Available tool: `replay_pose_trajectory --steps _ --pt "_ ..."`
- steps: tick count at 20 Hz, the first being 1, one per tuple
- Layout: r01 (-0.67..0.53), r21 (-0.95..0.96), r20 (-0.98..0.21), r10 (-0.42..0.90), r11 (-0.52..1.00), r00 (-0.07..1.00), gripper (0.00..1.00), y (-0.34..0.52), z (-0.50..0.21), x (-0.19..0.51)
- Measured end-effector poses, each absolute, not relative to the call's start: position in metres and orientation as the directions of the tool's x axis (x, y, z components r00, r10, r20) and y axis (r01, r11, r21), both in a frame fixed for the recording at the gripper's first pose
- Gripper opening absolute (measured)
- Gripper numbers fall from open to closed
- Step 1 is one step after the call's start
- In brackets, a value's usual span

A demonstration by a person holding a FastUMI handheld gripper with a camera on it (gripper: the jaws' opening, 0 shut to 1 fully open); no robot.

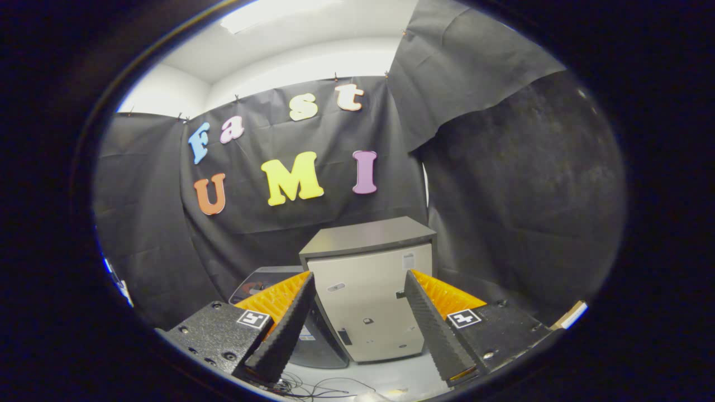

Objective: Put the clothes into the washing machine and then close the washing machine lid.

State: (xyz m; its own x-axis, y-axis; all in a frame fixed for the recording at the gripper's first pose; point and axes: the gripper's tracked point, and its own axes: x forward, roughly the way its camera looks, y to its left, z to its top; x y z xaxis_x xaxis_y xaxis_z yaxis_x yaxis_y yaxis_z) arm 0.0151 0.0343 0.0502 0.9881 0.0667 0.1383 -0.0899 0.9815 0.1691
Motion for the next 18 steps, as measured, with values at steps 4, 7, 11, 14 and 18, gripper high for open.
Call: replay_pose_trajectory --steps 4,7,11,14,18 --pt "-0.123 0.165 0.149 0.099 0.979 0.984 1.00 0.039 0.039 0.020" --pt "-0.123 0.148 0.146 0.101 0.981 0.984 1.00 0.040 0.025 0.024" --pt "-0.127 0.143 0.128 0.108 0.982 0.986 1.00 0.041 0.012 0.028" --pt "-0.130 0.147 0.128 0.112 0.981 0.985 1.00 0.044 0.008 0.027" --pt "-0.139 0.162 0.142 0.116 0.977 0.983 1.00 0.045 0.013 0.027"
